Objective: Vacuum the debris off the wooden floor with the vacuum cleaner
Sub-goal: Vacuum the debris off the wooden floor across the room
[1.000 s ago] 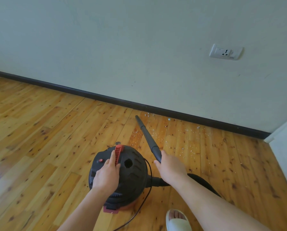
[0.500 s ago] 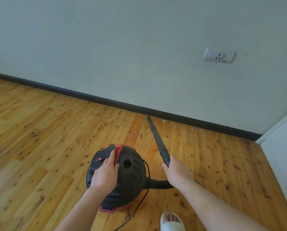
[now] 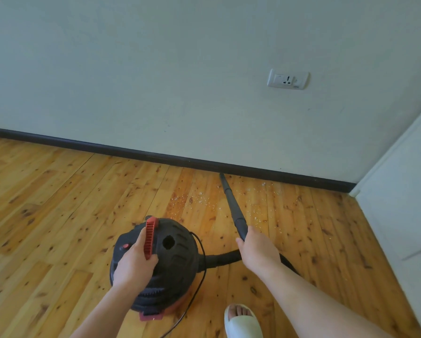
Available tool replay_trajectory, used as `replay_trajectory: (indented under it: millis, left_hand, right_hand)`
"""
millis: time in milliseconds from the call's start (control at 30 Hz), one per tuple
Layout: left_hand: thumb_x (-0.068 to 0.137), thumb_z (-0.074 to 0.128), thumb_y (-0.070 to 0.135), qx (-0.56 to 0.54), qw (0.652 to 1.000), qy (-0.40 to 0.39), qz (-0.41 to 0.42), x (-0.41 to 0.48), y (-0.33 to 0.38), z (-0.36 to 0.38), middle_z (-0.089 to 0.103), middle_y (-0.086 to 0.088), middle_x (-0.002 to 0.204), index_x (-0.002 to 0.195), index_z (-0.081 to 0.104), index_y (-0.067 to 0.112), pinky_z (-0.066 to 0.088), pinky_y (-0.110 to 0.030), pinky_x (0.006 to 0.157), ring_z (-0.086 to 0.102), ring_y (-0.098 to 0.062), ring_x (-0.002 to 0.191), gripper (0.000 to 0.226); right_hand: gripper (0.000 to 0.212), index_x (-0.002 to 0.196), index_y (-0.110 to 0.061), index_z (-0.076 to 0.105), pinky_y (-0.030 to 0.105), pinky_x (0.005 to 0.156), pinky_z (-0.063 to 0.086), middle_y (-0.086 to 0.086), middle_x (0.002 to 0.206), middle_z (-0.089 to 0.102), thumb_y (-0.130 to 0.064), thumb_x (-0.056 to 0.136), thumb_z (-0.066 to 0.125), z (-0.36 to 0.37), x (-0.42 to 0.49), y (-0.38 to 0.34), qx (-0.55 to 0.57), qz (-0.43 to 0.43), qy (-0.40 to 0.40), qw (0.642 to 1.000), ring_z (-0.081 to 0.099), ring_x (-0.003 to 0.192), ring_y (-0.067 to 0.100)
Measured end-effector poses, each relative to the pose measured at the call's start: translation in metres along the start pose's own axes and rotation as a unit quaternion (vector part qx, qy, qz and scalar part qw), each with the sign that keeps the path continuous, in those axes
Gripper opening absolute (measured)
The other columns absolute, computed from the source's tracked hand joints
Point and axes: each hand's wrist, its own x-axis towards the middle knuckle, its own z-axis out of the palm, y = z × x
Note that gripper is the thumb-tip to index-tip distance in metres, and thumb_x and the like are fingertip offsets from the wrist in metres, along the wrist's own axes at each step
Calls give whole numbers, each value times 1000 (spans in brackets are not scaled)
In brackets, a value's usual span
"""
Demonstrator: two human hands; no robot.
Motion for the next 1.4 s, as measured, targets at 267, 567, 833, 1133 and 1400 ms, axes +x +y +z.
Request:
replay_trajectory:
  millis: [267,567,833,1133,1400]
  left_hand:
    - [100,52,15,-16,999,-27,10,-22,16,6,64,0,83,159,11,47,46,-24,43,62,-16,53,78]
    - [98,53,12,-7,996,-63,61,-45,63,29,65,1,79,159,9,46,38,-17,39,58,-9,50,83]
    - [98,55,18,23,993,-60,99,-44,72,45,61,9,97,160,6,45,55,-21,56,64,-7,70,83]
    - [100,50,12,20,998,-54,33,-31,47,15,67,-3,74,160,9,39,40,-18,39,60,-11,49,78]
    - [95,48,20,99,995,0,19,-18,37,22,63,2,81,152,19,48,49,-29,48,62,-16,60,69]
  right_hand:
    - [53,153,-19,35,21,64,45,1,126,64,-44,108,46,-15,-16,37,19,29,-19,999,67,109,19]
    - [51,149,-20,42,30,87,56,2,136,61,-46,106,49,-27,-22,53,49,47,-4,998,64,119,22]
    - [51,152,-20,40,27,86,51,3,142,58,-45,108,47,-32,-37,66,42,71,6,997,62,124,22]
    - [50,149,-20,43,21,67,48,-1,124,65,-45,107,48,-28,-27,80,32,109,31,993,68,108,17]
    - [50,150,-17,40,27,75,49,4,134,62,-43,108,46,-31,-9,79,65,121,15,990,65,117,22]
